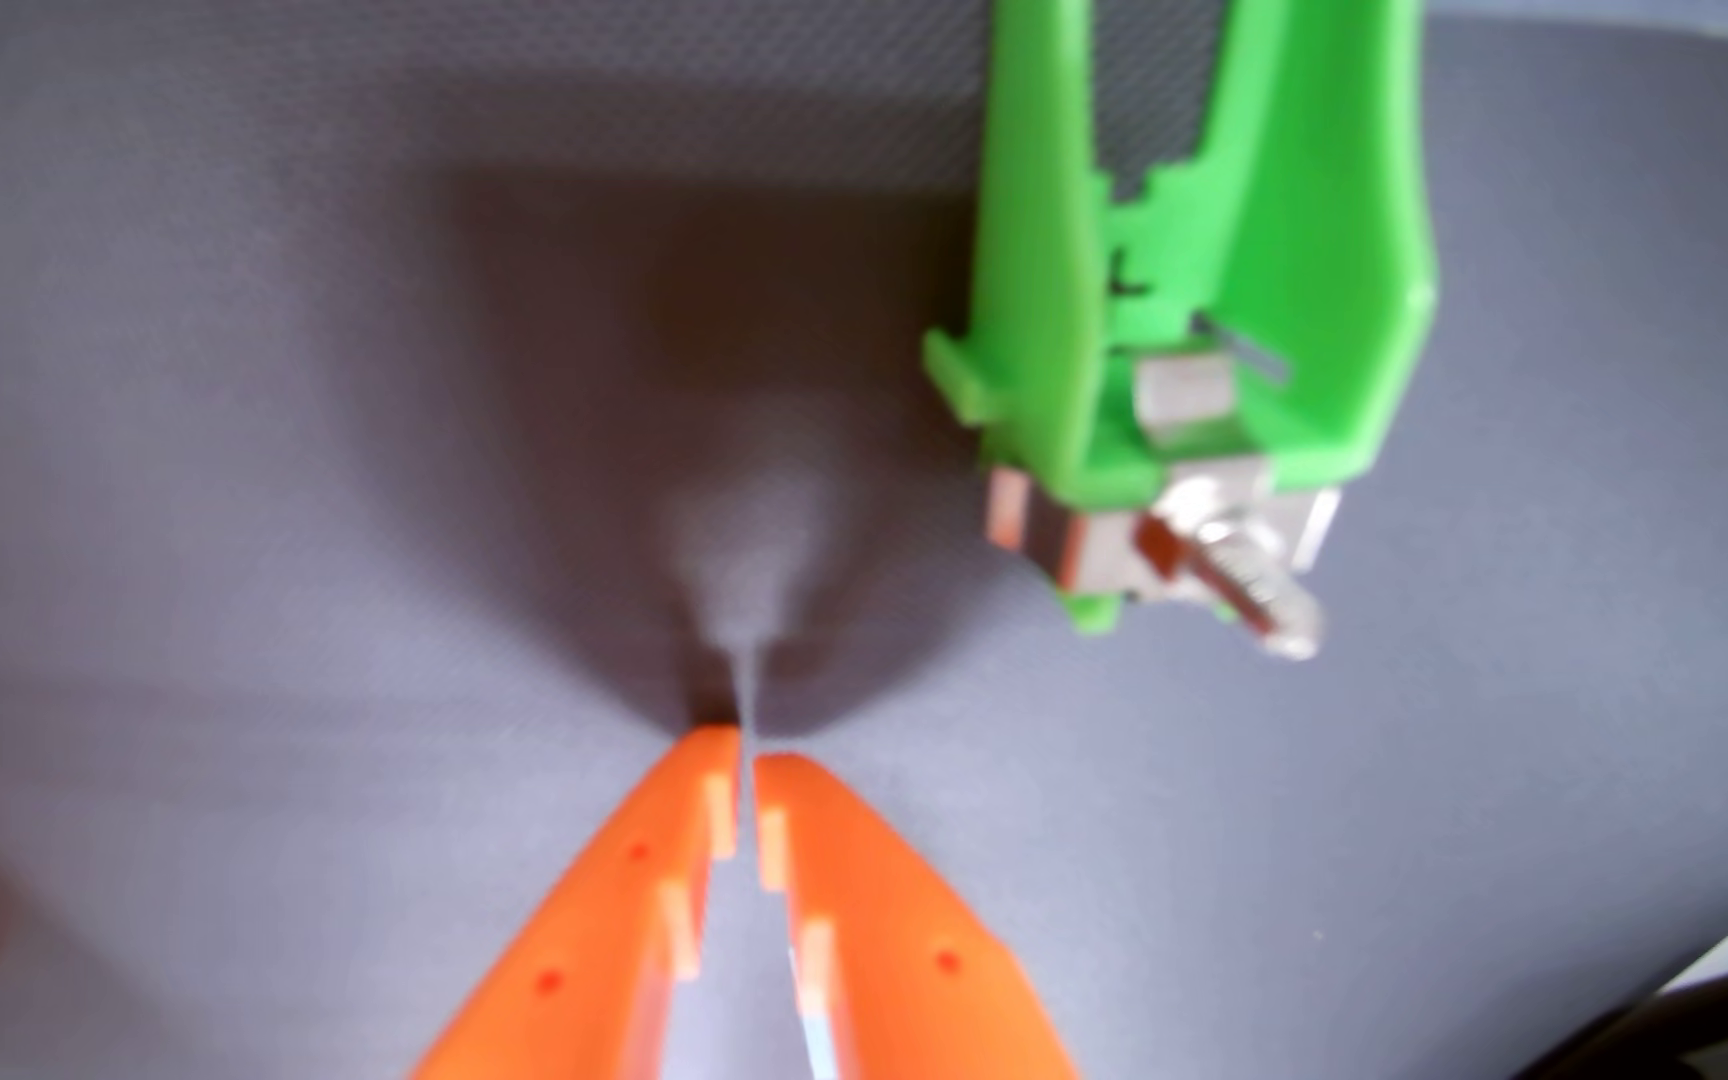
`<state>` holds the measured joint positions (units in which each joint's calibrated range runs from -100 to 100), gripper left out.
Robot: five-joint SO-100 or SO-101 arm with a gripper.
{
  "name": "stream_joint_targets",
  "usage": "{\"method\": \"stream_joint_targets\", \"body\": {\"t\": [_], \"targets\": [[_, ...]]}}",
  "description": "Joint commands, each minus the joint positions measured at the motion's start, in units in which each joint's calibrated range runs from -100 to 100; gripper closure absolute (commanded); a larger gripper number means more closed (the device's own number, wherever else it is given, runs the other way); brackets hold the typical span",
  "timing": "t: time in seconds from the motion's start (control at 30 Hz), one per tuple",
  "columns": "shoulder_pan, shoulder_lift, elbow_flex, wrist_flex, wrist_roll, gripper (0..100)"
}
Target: Insert Battery
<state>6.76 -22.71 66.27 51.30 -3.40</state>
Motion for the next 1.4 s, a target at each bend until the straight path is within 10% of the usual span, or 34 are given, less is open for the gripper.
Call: {"method": "stream_joint_targets", "body": {"t": [0.0, 1.37], "targets": [[0.44, -0.51, -0.22, -0.41, 0.05, 98], [-0.50, -1.09, -0.40, -0.32, 0.00, 98]]}}
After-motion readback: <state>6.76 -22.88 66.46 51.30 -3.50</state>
